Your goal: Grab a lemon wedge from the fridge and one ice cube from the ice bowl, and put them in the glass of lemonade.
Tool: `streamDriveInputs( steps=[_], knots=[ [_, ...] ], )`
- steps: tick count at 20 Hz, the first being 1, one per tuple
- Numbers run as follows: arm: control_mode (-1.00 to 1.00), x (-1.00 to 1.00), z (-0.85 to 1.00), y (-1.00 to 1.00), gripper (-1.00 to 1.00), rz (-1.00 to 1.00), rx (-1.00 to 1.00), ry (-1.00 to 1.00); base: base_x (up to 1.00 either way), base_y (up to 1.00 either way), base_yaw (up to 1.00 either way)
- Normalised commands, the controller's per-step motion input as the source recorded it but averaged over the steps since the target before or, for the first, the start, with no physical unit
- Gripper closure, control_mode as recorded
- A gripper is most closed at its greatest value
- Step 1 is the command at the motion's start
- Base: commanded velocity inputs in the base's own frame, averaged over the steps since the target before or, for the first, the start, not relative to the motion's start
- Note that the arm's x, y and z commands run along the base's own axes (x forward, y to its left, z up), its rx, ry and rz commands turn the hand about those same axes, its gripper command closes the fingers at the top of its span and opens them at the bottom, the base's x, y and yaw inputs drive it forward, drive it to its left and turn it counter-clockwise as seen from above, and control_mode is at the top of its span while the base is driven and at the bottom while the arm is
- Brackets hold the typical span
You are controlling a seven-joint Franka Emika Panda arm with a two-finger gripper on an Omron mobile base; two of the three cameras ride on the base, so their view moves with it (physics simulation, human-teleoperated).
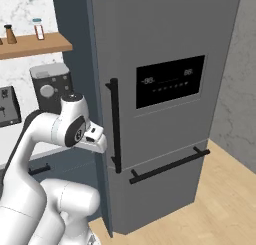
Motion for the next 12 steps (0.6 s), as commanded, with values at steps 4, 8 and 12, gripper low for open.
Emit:
streamDriveInputs(
  steps=[4, 8, 12],
  knots=[
    [1.0, 0.0, 0.0, 0.0, -1.0, 0.0, 0.0, 0.0, -0.01, -0.43, -0.08],
    [1.0, 0.0, 0.0, 0.0, -1.0, 0.0, 0.0, 0.0, 0.16, -0.01, -0.1],
    [1.0, 0.0, 0.0, 0.0, -1.0, 0.0, 0.0, 0.0, 0.28, -0.07, 0.0]
  ],
)
